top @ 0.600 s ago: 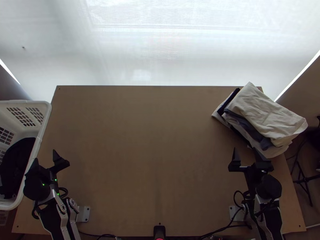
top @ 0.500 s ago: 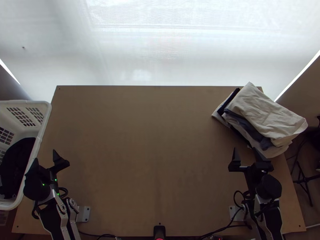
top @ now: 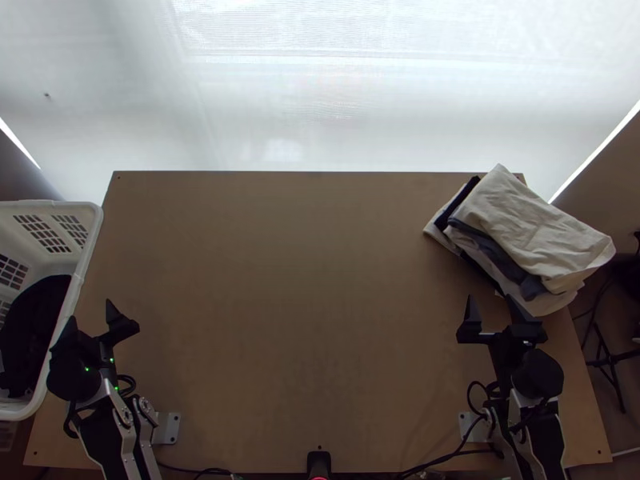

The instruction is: Fold the t-shirt

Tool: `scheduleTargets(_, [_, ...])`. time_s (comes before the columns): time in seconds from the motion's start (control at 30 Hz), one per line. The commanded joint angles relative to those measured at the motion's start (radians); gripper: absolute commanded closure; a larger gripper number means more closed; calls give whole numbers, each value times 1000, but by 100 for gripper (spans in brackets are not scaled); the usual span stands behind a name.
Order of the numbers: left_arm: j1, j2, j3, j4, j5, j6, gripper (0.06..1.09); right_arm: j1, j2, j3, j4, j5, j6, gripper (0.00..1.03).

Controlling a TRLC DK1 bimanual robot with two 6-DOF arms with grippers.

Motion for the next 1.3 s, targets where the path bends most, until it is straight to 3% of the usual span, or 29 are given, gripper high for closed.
scheduleTargets(0.0, [0,0,0,0,0,-1,10,0,0,0,0,0,0,4])
scheduleTargets(0.63, [-13,0,-1,0,0,-1,10,3,0,0,0,-2,0,4])
scheduleTargets(0.93, [-13,-1,8,37,0,5,10,138,2,0,2,0,31,4])
scheduleTargets(1.1, [-16,2,66,40,0,48,10,63,52,0,40,0,-1,4])
scheduleTargets(1.27, [-35,137,256,-89,0,32,10,-37,106,6,69,0,-76,4])
